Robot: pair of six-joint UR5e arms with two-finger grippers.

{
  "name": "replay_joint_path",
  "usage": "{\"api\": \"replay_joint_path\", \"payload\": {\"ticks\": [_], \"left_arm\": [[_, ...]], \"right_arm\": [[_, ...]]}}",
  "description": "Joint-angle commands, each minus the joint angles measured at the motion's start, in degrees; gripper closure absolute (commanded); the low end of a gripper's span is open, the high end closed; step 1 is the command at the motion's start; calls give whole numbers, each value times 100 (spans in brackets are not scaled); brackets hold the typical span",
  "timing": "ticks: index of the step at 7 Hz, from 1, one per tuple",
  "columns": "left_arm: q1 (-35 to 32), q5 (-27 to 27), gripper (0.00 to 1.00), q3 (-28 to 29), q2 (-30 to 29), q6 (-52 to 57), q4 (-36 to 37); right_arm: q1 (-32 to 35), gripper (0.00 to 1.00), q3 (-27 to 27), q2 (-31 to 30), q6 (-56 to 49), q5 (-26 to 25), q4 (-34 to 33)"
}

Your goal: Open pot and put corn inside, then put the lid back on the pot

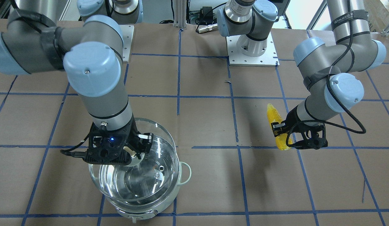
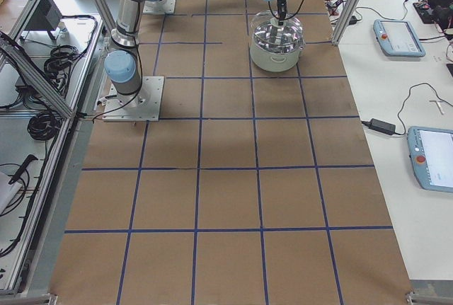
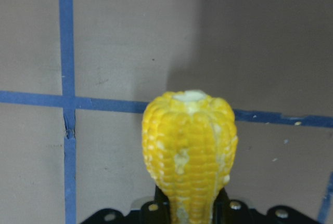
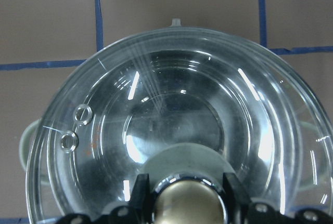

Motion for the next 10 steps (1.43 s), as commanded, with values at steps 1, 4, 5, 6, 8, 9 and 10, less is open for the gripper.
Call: {"api": "replay_joint_path", "payload": {"ticks": [1, 4, 5, 6, 8, 9, 10], "left_arm": [[-742, -304, 89, 609, -58, -586, -256], [-1455, -692, 89, 1451, -451, -1350, -186], [-1780, -684, 89, 1907, -776, -1684, -177], [-2061, -693, 89, 2547, -1162, -2044, -177], [-2676, -614, 89, 3664, -2005, -2738, -185], [-2845, -596, 89, 3991, -2322, -2994, -177], [-2977, -596, 89, 4273, -2500, -3031, -177]], "right_arm": [[-582, 84, -419, -1001, -524, 26, 1923], [-832, 84, 174, -2321, -728, 88, 3030], [-849, 84, 796, -2778, -736, 53, 2882], [-867, 84, 1046, -2861, -728, 18, 2655], [-858, 84, 1084, -2853, -736, 9, 2582], [-858, 84, 1084, -2853, -745, 9, 2582], [-858, 84, 1119, -2844, -763, 9, 2573]]}}
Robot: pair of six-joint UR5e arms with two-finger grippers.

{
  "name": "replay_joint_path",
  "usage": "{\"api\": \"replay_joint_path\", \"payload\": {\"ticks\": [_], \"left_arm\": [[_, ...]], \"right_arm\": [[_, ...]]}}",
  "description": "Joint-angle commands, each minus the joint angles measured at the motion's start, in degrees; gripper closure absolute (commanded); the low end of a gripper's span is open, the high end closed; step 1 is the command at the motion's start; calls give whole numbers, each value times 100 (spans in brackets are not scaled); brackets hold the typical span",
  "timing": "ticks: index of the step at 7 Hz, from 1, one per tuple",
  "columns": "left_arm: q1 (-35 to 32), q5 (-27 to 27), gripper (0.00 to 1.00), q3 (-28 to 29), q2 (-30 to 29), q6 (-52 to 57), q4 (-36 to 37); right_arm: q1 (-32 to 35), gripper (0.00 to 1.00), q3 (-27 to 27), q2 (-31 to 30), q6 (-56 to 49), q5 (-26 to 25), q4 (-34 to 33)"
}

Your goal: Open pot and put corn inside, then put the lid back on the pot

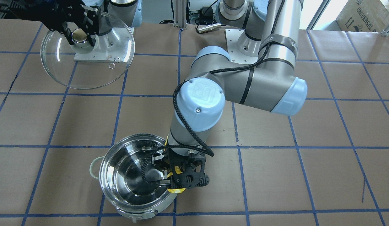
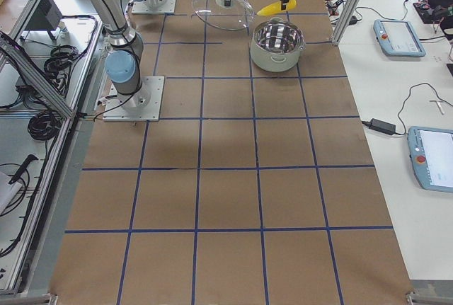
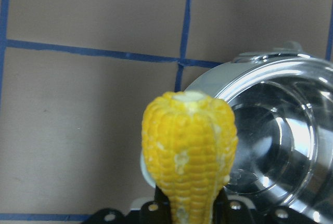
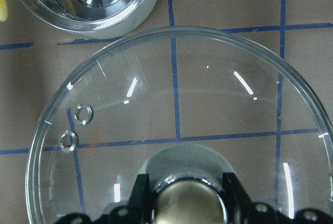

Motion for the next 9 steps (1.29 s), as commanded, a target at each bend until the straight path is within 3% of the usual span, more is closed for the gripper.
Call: {"api": "replay_joint_path", "payload": {"ticks": [1, 2, 5, 7, 9], "left_arm": [[-296, 38, 89, 578, -331, -163, -49], [-305, 47, 89, 598, -409, -154, -24], [-489, 47, 83, 607, -796, -57, -15], [-499, 160, 0, 598, -919, -40, 3], [-499, 381, 0, 589, -876, 171, 3]], "right_arm": [[1, 84, 173, 4, -43, -1, -179], [1, 84, 453, -5, -44, 8, -573], [1, 83, 640, -5, -35, 17, -813], [1, 83, 632, -5, -26, 8, -823], [1, 83, 623, -13, -44, -1, -910]]}}
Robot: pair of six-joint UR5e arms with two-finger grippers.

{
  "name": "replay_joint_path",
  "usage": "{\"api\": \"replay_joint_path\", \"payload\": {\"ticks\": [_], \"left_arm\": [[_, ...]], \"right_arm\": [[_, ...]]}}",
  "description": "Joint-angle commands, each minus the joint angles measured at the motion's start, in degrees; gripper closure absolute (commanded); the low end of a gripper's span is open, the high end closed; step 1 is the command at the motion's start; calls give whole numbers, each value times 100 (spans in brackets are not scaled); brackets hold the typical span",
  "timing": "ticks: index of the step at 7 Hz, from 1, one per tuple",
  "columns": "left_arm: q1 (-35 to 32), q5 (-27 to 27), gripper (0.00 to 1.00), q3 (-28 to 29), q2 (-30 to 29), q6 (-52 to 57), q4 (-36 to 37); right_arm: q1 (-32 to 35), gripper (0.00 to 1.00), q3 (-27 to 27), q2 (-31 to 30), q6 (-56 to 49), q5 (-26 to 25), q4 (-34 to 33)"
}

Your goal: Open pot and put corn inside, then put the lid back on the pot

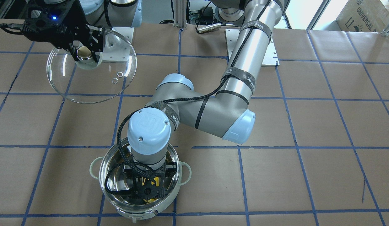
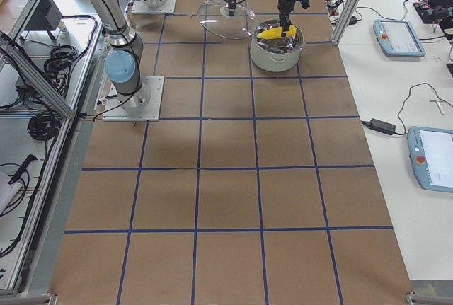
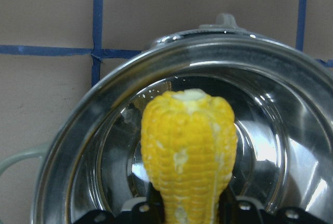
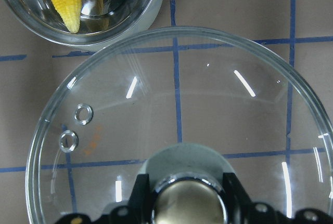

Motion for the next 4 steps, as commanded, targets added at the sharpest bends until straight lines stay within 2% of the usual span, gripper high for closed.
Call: {"api": "replay_joint_path", "payload": {"ticks": [1, 4], "left_arm": [[49, 93, 0, -63, 70, 111, -1], [460, 215, 0, -125, 446, 507, -333]], "right_arm": [[0, 83, 4, -7, -10, -5, -148], [0, 83, 13, -16, -1, -14, -149]]}}
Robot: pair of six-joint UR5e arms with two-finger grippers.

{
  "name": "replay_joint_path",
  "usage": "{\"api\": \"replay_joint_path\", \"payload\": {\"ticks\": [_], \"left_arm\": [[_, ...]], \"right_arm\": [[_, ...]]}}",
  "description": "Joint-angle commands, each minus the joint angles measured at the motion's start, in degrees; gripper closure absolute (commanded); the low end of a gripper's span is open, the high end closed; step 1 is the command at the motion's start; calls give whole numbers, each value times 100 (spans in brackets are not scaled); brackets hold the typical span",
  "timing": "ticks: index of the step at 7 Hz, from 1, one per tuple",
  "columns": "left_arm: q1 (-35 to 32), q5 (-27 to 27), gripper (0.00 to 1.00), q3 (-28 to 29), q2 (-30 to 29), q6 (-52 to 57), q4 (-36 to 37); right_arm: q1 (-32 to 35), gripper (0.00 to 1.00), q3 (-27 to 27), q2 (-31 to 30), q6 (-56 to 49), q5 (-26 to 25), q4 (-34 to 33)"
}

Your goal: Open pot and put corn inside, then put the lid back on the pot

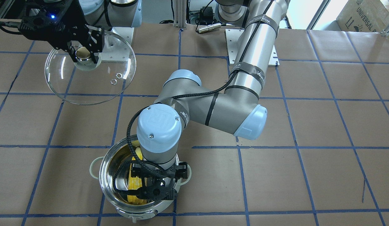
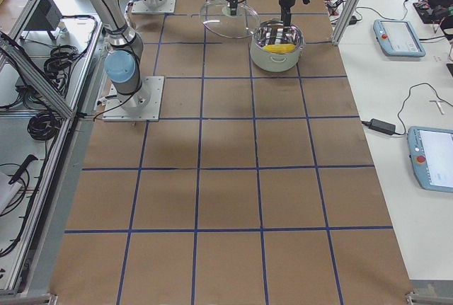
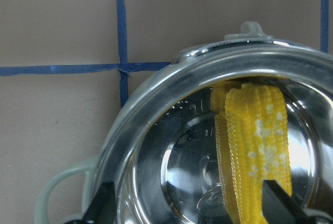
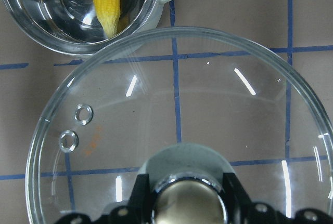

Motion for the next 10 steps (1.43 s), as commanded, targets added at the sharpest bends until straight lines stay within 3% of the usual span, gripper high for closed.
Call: {"api": "replay_joint_path", "payload": {"ticks": [1, 3, 4, 8, 10], "left_arm": [[479, 66, 0, -30, 581, 100, -736], [1129, 127, 0, -161, 1240, 660, -1765], [1324, 458, 0, -484, 1696, 1003, -1979], [2431, 488, 0, -3338, 4376, 1761, -1780], [2433, 523, 0, -3405, 4793, 1692, -2171]], "right_arm": [[0, 83, 10, -1, 7, -1, -13], [0, 83, 11, 7, 7, -1, -13], [0, 83, 2, 51, 16, 7, -31], [79, 83, -348, 1287, 130, 78, -1417], [193, 83, -857, 1894, 148, 34, -1691]]}}
